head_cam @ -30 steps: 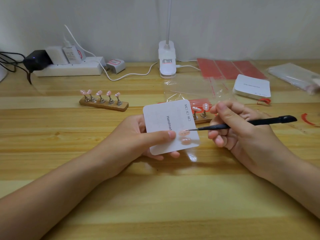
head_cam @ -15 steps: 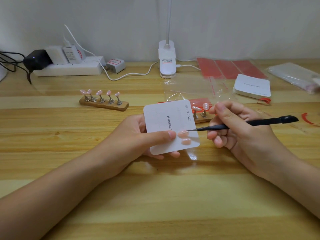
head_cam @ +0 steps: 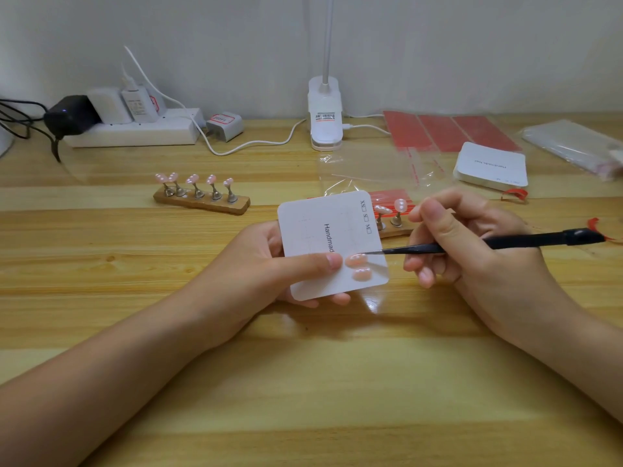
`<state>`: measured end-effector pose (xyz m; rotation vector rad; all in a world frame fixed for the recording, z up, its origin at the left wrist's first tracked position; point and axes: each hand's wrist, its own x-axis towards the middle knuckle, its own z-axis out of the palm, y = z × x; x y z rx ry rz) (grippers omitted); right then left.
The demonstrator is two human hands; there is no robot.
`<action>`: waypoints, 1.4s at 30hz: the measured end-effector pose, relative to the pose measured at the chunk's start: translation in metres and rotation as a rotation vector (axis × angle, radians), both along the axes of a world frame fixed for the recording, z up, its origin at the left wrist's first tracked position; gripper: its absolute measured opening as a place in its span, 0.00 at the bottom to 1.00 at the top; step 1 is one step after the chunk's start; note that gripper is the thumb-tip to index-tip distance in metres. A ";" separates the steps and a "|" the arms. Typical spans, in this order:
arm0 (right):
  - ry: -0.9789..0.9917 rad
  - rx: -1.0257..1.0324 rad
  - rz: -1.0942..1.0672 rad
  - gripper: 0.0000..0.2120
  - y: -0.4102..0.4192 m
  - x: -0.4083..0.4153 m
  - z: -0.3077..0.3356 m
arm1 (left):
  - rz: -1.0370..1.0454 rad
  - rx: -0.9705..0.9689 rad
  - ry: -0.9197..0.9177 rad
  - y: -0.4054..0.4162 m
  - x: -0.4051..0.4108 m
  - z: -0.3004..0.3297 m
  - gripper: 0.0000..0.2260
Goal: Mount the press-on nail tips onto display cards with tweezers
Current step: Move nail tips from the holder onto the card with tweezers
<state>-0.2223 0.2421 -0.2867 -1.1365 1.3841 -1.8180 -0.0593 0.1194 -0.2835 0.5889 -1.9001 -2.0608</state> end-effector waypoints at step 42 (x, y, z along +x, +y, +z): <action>0.153 0.056 0.077 0.14 -0.008 0.014 -0.006 | 0.046 -0.058 0.016 0.011 -0.005 0.004 0.09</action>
